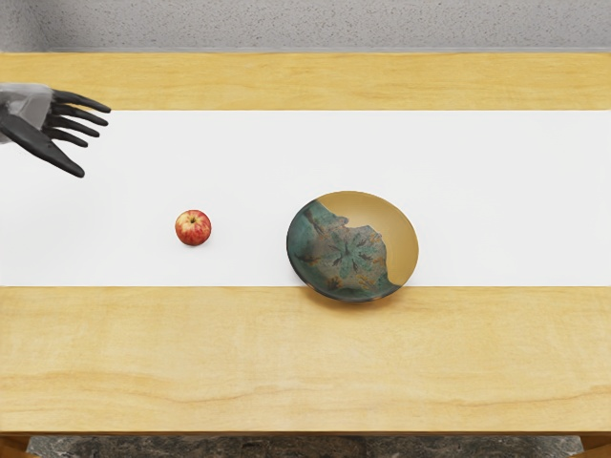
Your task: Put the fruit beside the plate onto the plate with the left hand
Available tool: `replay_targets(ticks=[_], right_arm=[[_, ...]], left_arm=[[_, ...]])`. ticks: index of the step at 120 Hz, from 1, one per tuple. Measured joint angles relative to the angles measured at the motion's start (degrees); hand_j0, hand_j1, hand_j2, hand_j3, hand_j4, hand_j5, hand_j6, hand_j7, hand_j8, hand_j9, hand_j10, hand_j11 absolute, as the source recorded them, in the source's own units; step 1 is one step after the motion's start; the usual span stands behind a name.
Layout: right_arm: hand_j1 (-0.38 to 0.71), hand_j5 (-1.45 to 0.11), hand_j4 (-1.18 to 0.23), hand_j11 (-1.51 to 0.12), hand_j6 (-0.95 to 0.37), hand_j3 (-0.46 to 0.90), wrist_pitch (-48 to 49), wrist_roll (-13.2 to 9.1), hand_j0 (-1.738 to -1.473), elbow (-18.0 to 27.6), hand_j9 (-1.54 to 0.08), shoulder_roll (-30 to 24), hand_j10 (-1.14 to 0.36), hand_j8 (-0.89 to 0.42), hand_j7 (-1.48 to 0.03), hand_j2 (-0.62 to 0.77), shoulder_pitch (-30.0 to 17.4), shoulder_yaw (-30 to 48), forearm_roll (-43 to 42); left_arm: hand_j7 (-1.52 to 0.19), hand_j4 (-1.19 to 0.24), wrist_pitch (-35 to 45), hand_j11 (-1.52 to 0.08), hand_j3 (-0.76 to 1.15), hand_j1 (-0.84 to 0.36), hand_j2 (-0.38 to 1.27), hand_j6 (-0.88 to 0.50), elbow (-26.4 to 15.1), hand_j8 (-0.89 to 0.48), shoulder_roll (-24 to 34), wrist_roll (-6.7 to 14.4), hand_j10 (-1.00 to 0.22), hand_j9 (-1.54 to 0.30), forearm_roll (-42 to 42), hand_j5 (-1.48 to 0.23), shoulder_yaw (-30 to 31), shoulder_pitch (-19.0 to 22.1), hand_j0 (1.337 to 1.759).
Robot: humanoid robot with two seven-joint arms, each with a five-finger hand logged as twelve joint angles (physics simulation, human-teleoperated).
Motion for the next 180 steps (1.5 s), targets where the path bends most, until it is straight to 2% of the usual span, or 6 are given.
replay_targets(ticks=[52, 64, 97, 117, 149, 180], right_arm=[[-0.31, -0.04, -0.03, -0.04, -0.03, 0.0, -0.5, 0.0, -1.658, -0.1, -0.04, 0.0, -0.03, -0.03, -0.04, -0.01, -3.8, -0.5, -0.2], [-0.31, -0.04, -0.03, -0.04, -0.03, 0.0, -0.5, 0.0, -1.658, -0.1, -0.04, 0.0, -0.03, -0.03, -0.04, -0.01, -3.9, -0.5, -0.2], [-0.31, -0.04, -0.03, -0.04, -0.03, 0.0, -0.5, 0.0, -1.658, -0.1, -0.04, 0.0, -0.03, -0.03, -0.04, -0.01, -3.9, -0.5, -0.2], [-0.31, -0.04, -0.03, -0.04, -0.03, 0.0, -0.5, 0.0, -1.658, -0.1, -0.04, 0.0, -0.03, -0.03, -0.04, -0.01, -3.9, -0.5, -0.2], [-0.31, -0.04, -0.03, -0.04, -0.03, 0.0, -0.5, 0.0, -1.658, -0.1, -0.04, 0.0, -0.03, -0.03, -0.04, -0.01, -3.9, -0.5, -0.2], [-0.31, -0.04, -0.03, -0.04, -0.03, 0.0, -0.5, 0.0, -1.658, -0.1, -0.04, 0.0, -0.03, -0.03, -0.04, -0.01, -3.9, -0.5, -0.2]], left_arm=[[-0.33, -0.26, 0.0, -0.33, 0.0, 0.04, 0.05, -0.26, -1.5, -0.26, 0.9, 0.0, -0.26, -0.33, 10.0, -0.33, 0.1, 0.1, 1.658], [-0.34, -0.27, 5.6, -0.34, 0.0, 0.03, 0.06, -0.27, -8.0, -0.27, 2.2, 0.0, -0.27, -0.34, 11.7, -0.34, 5.8, -4.6, 1.658], [-0.36, -0.28, 42.7, -0.36, 0.0, 0.02, 0.06, -0.28, -30.1, -0.28, 3.5, -0.1, -0.28, -0.36, 12.5, -0.36, 28.2, -11.2, 1.658], [-0.36, -0.28, 53.1, -0.36, 0.0, 0.02, 0.06, -0.28, -36.8, -0.28, -0.3, -0.1, -0.28, -0.36, 12.5, -0.36, 35.0, -14.3, 1.658], [-0.4, -0.31, 59.6, -0.4, 0.0, -0.02, 0.06, -0.31, -39.4, -0.31, -12.1, -0.1, -0.31, -0.4, 12.1, -0.4, 45.9, -22.0, 1.658], [-0.42, -0.33, 67.4, -0.42, 0.0, -0.04, 0.07, -0.33, -38.9, -0.33, -21.4, 0.0, -0.33, -0.42, 12.1, -0.42, 53.0, -23.5, 1.658]])
